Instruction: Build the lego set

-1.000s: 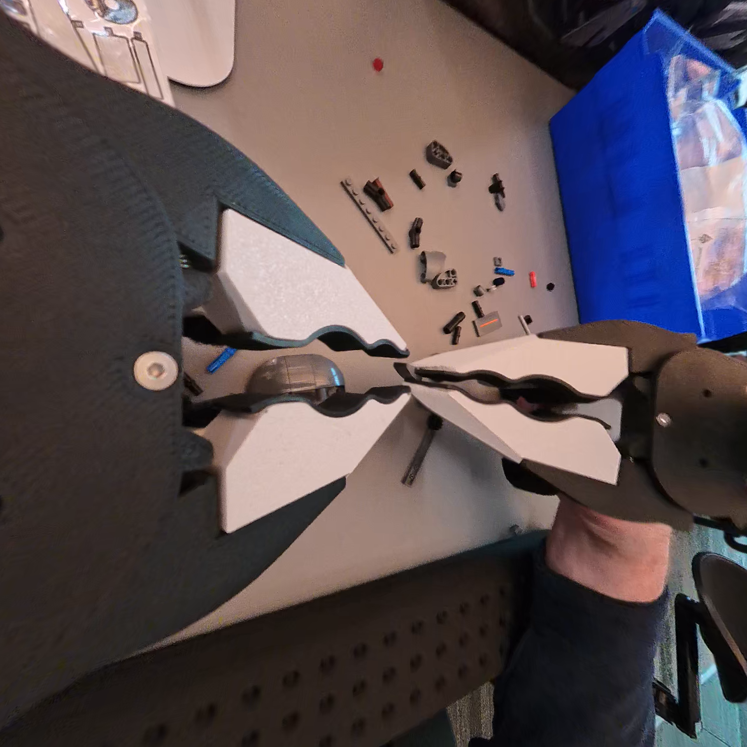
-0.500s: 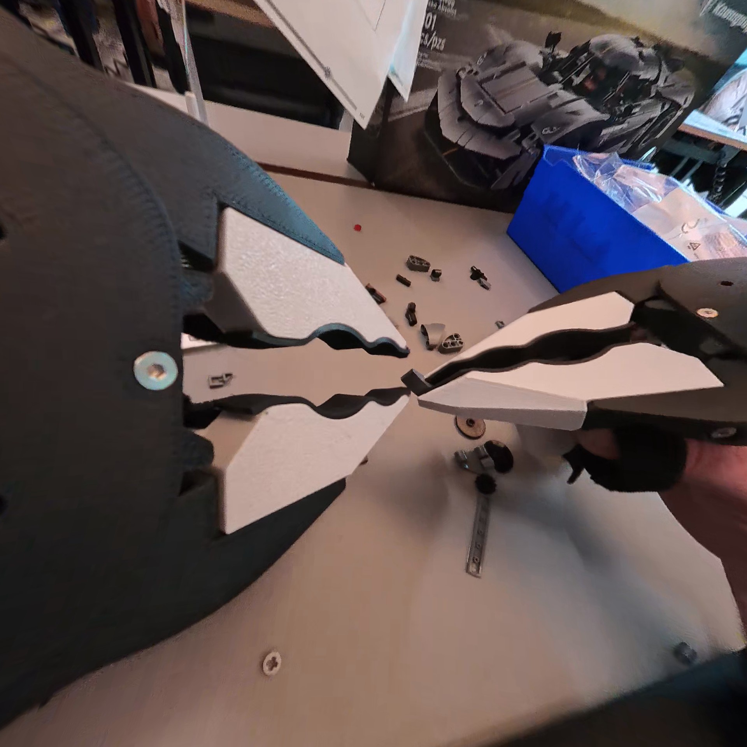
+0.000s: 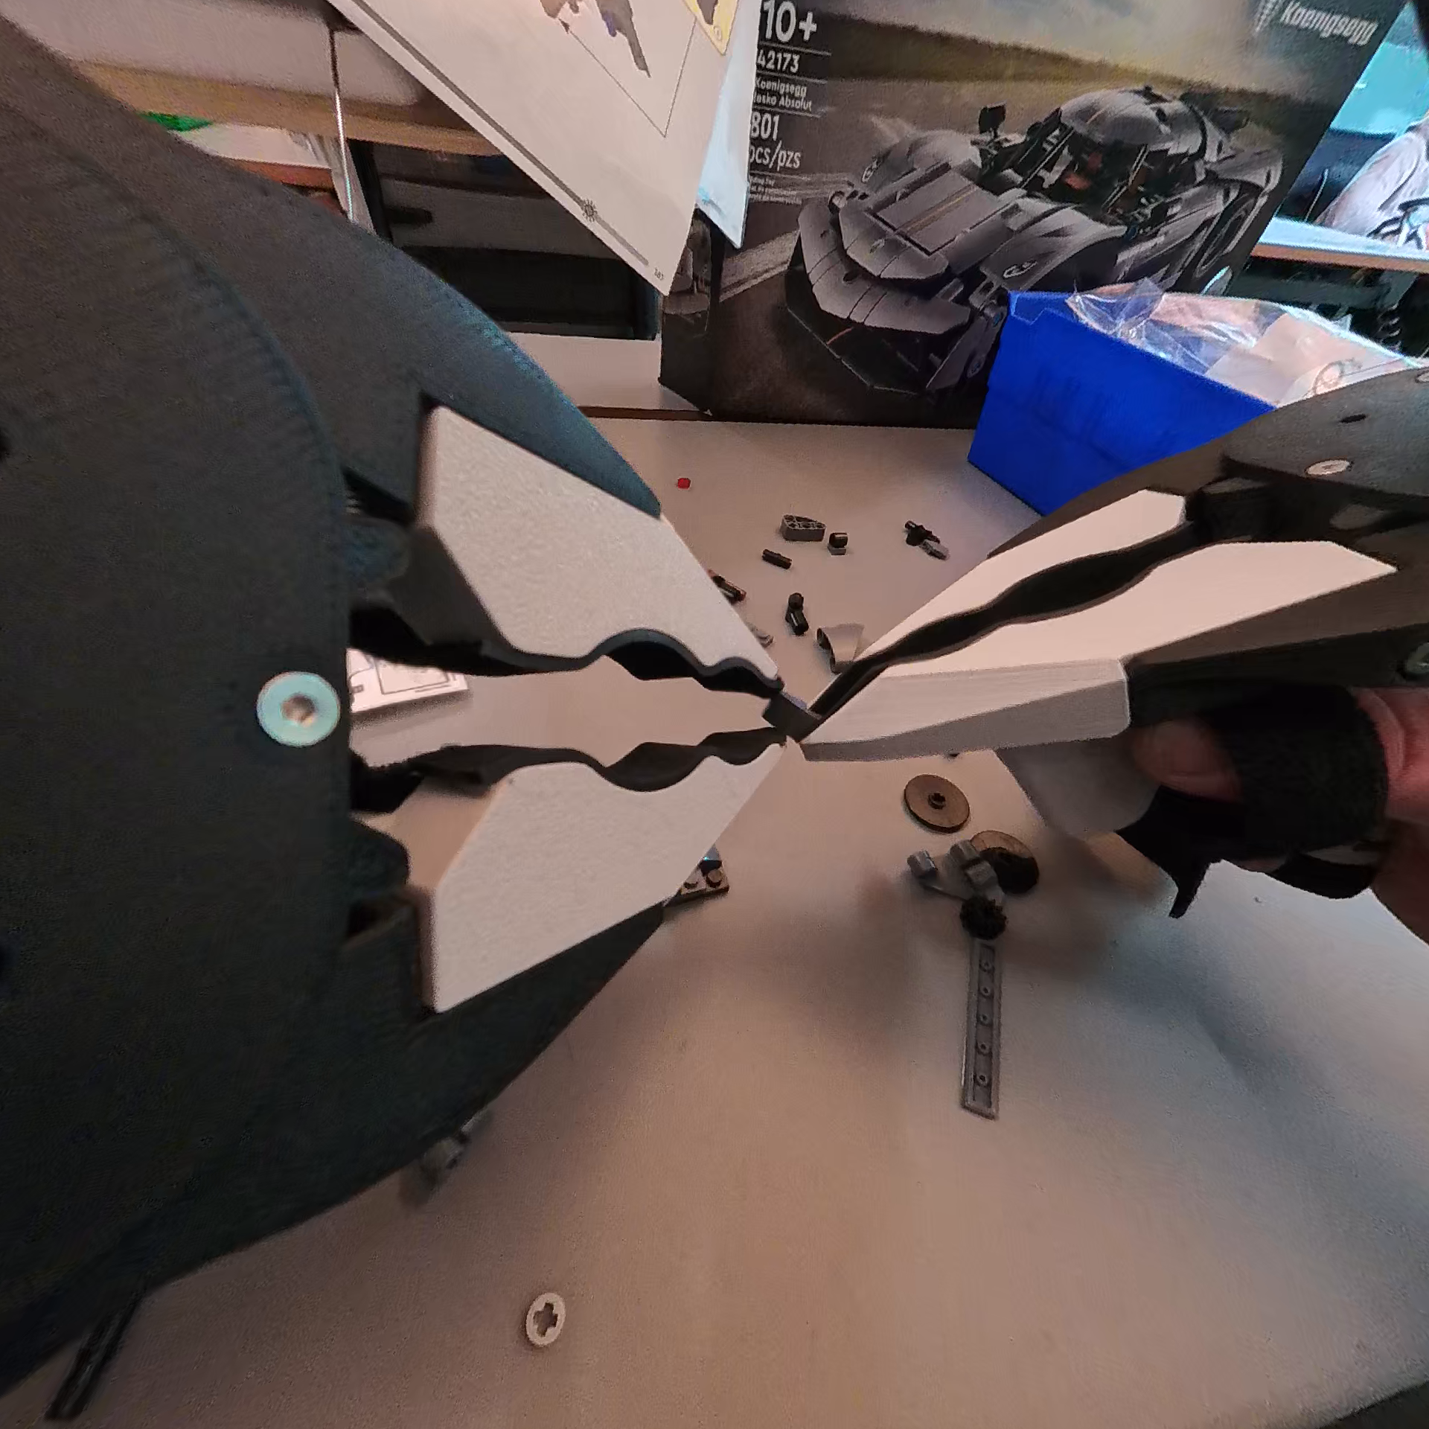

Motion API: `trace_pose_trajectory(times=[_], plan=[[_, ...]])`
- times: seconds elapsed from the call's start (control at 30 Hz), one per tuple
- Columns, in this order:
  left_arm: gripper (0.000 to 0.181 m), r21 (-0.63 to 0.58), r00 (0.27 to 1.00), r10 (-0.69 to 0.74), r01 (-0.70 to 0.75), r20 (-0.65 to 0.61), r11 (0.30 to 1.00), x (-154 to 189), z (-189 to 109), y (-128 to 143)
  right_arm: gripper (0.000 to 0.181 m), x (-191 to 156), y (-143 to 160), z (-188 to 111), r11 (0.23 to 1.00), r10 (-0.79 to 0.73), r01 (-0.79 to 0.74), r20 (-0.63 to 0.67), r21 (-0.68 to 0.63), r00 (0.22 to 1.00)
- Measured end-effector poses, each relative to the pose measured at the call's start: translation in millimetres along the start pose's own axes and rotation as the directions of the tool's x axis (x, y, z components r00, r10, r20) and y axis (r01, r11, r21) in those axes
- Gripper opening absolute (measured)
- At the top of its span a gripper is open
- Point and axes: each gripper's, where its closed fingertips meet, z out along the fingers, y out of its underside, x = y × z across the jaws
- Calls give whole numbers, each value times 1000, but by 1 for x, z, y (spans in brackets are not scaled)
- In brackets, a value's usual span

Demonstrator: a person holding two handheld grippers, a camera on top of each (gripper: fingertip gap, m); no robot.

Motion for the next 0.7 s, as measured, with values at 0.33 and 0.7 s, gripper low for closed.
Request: trace_pose_trajectory(times=[0.33,0.7], plan=[[5,-78,969,-157,144,-192,986,19,-6,20,6,6,-4,-1,999,-30,31,-53,17,998],[4,-286,893,-329,243,-306,927,41,-10,59,6,1,9,28,983,-155,145,-80,-110,985]])
